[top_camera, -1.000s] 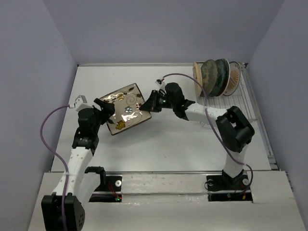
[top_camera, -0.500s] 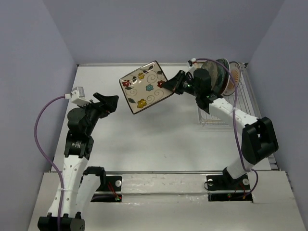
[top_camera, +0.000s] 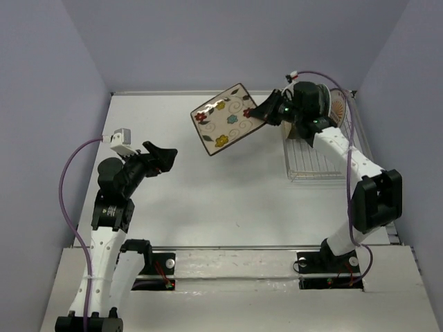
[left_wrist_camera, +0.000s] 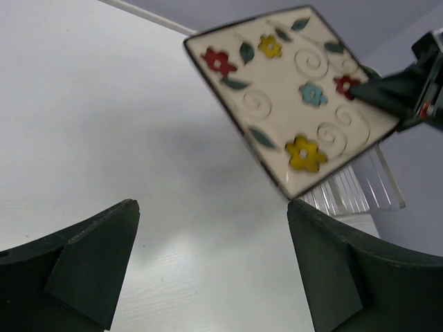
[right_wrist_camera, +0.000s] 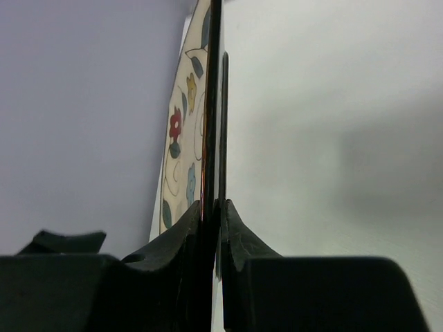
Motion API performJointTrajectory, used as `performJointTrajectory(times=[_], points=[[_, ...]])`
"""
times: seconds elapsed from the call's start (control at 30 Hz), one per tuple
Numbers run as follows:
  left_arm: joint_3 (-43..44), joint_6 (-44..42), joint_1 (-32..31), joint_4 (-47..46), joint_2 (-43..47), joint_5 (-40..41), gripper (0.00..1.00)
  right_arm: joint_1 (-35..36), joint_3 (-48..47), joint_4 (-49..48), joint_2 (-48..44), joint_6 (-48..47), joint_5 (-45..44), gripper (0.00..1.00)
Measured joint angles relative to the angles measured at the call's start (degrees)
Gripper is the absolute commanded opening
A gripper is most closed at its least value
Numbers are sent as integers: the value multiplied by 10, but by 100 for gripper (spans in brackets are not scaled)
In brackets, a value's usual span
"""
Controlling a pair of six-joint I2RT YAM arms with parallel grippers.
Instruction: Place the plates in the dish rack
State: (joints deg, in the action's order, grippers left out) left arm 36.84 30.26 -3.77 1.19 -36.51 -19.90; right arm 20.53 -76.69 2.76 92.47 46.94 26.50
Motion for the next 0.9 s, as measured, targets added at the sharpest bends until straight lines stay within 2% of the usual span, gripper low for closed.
performJointTrajectory(times=[0.2, 0.43, 0.5, 0.63, 0.9], points=[[-10, -43, -26, 21, 54, -56, 99, -161, -194, 132, -2, -75, -12, 7], [-17, -63, -80, 27, 83, -86, 99, -398, -344, 217, -7, -130, -61, 7], [-17, -65, -97, 31, 91, -85, 99, -445, -387, 251, 8, -147, -83, 7], [-18, -69, -124, 34, 104, -82, 99, -483, -451, 305, 39, -187, -156, 7], [-18, -69, -166, 44, 116, -68, 99, -460, -492, 390, 89, -316, -240, 7]])
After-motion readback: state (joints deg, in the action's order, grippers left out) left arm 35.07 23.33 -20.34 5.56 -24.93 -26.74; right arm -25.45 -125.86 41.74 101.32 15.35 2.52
